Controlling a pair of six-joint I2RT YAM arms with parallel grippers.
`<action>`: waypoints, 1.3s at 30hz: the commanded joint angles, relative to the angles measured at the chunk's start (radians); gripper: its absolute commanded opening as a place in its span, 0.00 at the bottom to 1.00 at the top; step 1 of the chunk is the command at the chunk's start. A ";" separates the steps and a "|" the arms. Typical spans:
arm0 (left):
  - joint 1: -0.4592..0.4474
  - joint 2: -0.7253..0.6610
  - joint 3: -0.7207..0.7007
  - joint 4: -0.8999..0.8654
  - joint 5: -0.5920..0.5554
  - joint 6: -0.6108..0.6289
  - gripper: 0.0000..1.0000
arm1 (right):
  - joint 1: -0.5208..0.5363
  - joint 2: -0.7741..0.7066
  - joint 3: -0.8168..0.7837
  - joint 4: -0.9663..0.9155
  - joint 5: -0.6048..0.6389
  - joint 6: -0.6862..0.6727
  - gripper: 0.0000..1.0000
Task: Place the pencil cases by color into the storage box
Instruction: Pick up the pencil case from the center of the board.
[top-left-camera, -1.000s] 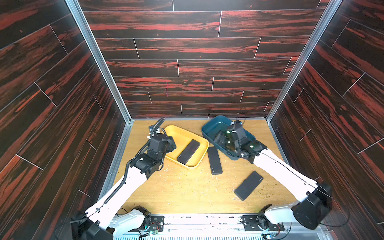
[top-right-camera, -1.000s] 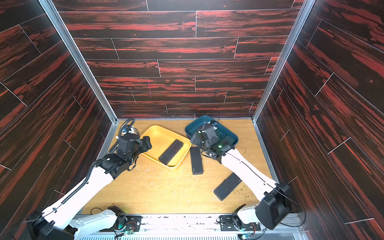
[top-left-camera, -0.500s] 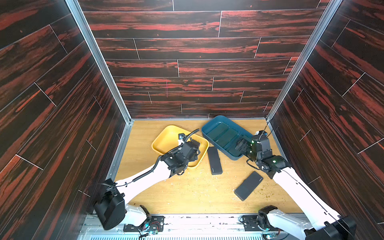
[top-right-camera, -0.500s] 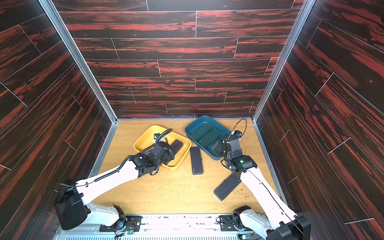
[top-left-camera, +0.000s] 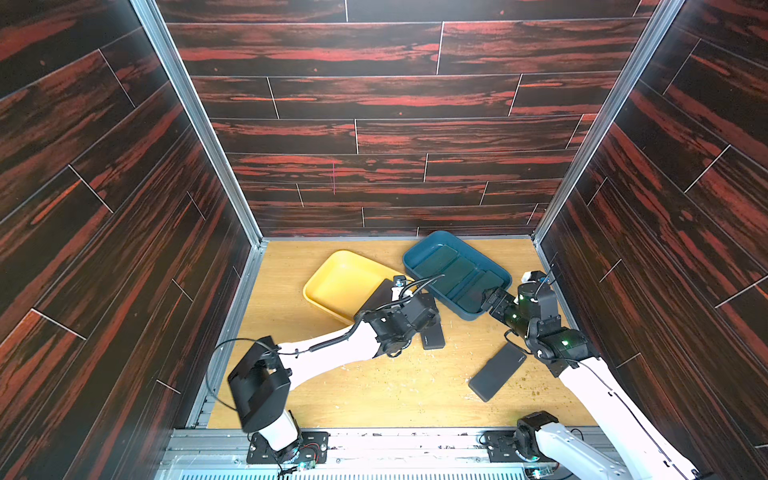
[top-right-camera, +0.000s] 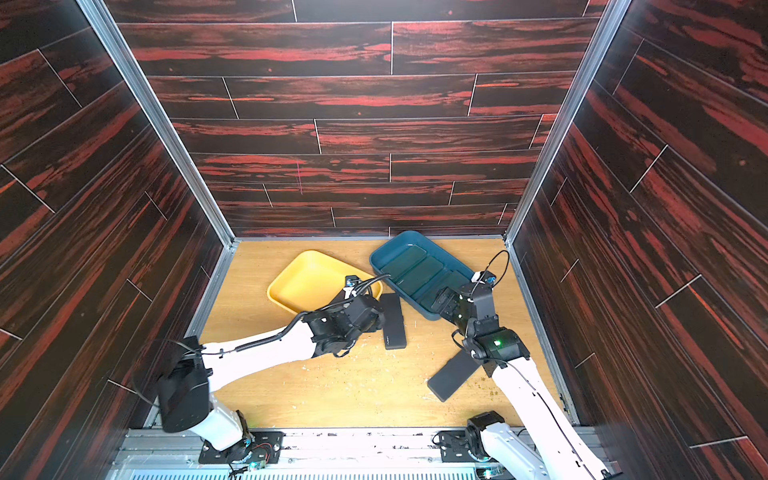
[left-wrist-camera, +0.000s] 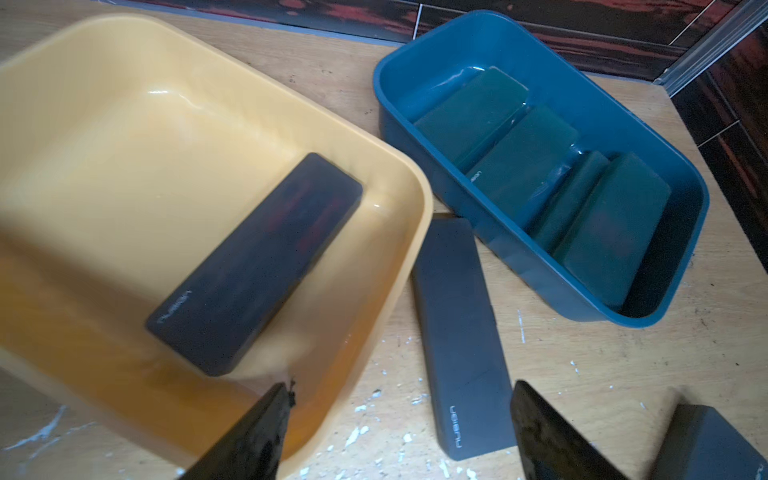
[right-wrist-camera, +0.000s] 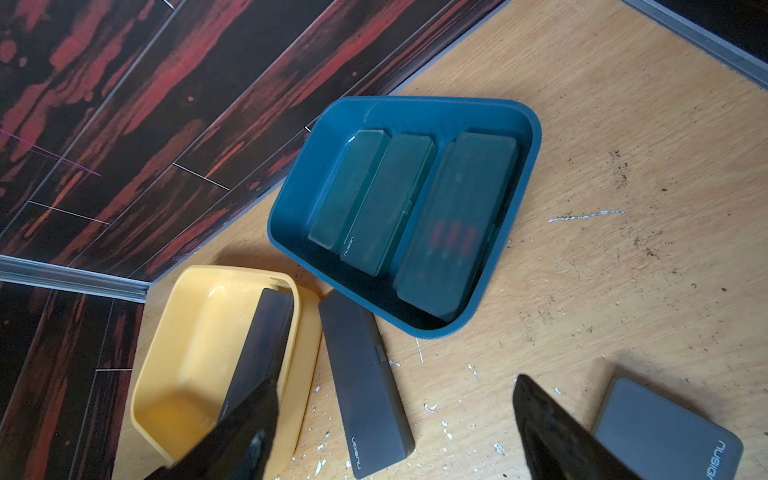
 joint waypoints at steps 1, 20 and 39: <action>-0.026 0.066 0.088 -0.062 -0.031 -0.074 0.84 | -0.004 -0.040 -0.025 -0.023 -0.005 -0.029 0.89; -0.053 0.415 0.362 -0.190 0.032 -0.170 0.84 | -0.008 -0.185 -0.002 -0.027 0.126 -0.132 0.89; -0.053 0.551 0.462 -0.246 0.029 -0.229 0.84 | -0.008 -0.193 -0.019 0.042 0.051 -0.218 0.89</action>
